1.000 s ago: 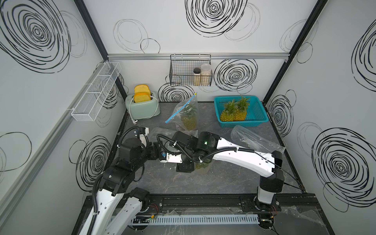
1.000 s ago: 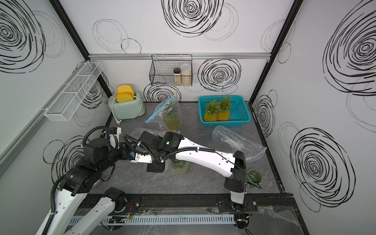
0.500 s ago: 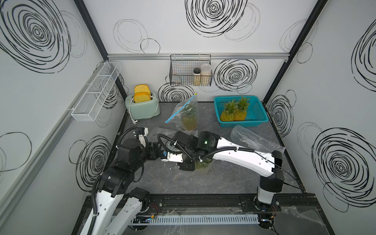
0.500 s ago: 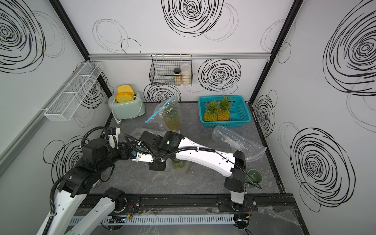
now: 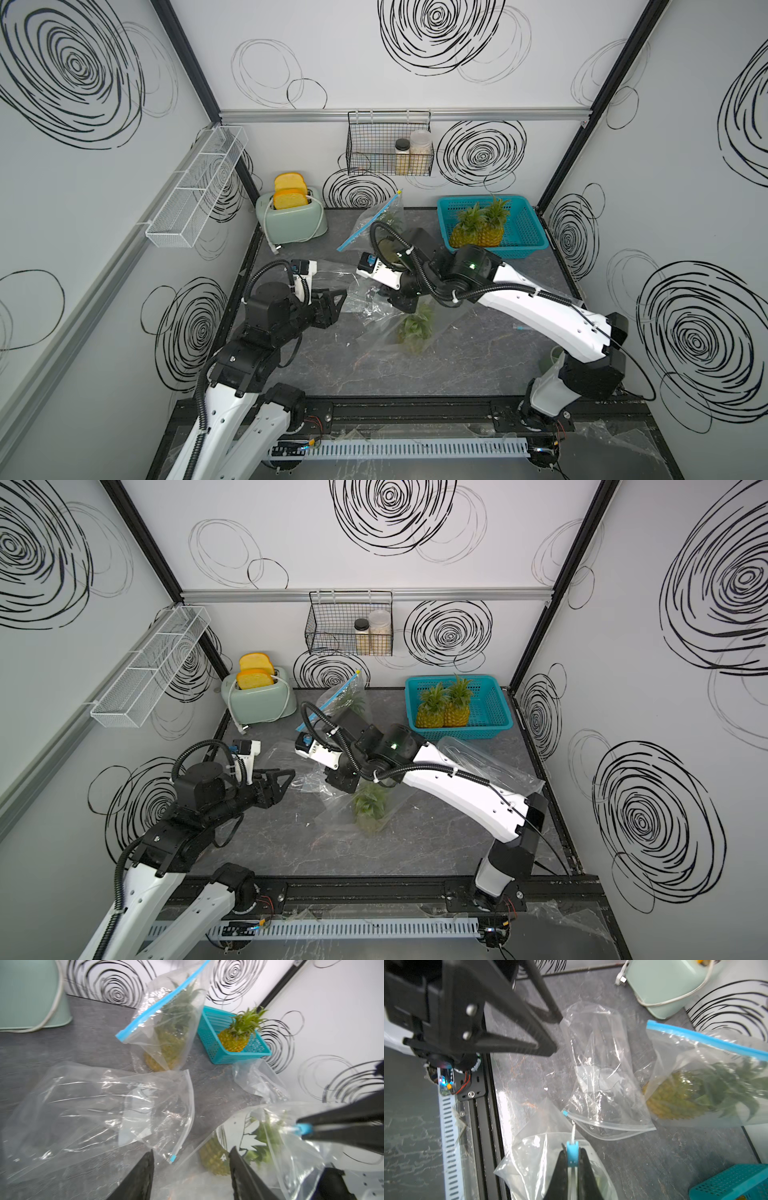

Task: Open the zip-top bag and take out the pineapple
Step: Unzip the zipper on the zipper food storage bag.

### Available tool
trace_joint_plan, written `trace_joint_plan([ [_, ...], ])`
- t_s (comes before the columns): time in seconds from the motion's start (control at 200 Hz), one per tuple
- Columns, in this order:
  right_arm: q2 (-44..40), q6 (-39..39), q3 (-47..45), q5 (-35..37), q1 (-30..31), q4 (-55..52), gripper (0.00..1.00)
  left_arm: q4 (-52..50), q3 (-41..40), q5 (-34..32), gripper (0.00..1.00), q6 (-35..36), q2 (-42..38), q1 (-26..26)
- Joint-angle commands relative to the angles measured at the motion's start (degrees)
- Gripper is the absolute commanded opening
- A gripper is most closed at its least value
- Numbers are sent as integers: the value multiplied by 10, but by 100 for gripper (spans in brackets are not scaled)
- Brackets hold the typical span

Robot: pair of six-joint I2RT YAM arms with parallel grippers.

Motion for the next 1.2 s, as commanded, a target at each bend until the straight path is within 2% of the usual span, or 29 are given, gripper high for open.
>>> trace_joint_plan([
  [0.0, -35, 11, -44, -68, -15, 81, 2, 105, -15, 100, 61, 1, -6, 4],
  [0.38, -74, 20, -101, -137, -56, 156, 2, 220, -26, 246, 64, -10, 26, 3],
  [0.585, -83, 28, -102, -160, -78, 172, 2, 234, -27, 257, 62, -1, 49, -3],
  [0.961, -92, 34, -117, -212, -95, 205, 3, 318, -27, 270, 59, -9, 87, -46],
  [1.036, -92, 33, -117, -218, -95, 205, 3, 326, -28, 268, 55, -12, 94, -50],
  [1.196, -91, 32, -119, -221, -97, 202, 3, 350, -34, 254, 39, -19, 100, -52],
])
